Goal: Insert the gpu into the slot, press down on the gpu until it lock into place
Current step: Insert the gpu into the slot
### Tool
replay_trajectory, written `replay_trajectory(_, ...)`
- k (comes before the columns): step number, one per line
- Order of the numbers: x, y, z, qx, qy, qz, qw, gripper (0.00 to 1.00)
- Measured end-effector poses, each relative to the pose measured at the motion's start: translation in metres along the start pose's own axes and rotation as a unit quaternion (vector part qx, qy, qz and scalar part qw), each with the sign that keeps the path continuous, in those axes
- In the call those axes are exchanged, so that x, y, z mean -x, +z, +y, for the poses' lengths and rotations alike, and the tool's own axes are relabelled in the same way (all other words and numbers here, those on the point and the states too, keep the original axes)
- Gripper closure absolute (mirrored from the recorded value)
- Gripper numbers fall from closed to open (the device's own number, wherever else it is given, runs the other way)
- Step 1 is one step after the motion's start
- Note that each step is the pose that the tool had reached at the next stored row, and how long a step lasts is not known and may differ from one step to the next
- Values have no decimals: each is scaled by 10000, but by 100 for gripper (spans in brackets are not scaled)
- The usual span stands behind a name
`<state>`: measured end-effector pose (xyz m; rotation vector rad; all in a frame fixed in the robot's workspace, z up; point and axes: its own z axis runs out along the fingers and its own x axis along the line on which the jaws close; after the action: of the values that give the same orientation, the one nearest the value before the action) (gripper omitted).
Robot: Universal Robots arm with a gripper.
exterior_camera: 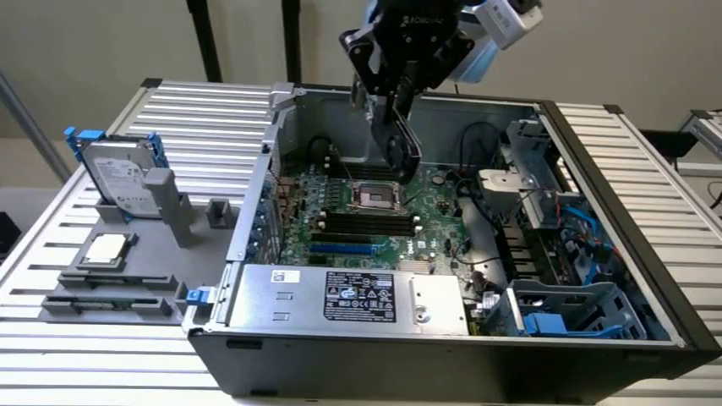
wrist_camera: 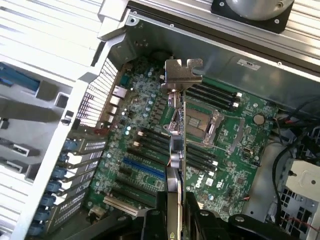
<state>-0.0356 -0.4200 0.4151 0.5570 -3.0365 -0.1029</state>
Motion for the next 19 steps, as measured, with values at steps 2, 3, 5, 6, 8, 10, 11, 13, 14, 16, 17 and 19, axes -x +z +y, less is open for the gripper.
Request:
replay_trajectory(2, 0, 0, 0, -7, -179, 14, 9998, 74)
replay_trajectory(3, 0, 0, 0, -11, -269, 20, 9996, 74)
replay_trajectory(5, 0, 0, 0, -18, -456, 34, 9990, 74)
replay_trajectory(6, 0, 0, 0, -22, -545, 41, 9985, 74)
replay_trajectory(8, 0, 0, 0, -29, -727, 55, 9973, 74)
replay_trajectory(10, 0, 0, 0, -36, -906, 68, 9959, 74)
replay_trajectory(11, 0, 0, 0, -40, -994, 75, 9950, 74)
replay_trajectory(13, 0, 0, 0, -48, -1175, 89, 9930, 74)
replay_trajectory(14, 0, 0, 0, -51, -1267, 96, 9919, 74)
replay_trajectory(16, 0, 0, 0, -58, -1444, 109, 9894, 74)
replay_trajectory(17, 0, 0, 0, -61, -1533, 115, 9881, 74)
replay_trajectory(19, 0, 0, 0, -69, -1716, 129, 9851, 74)
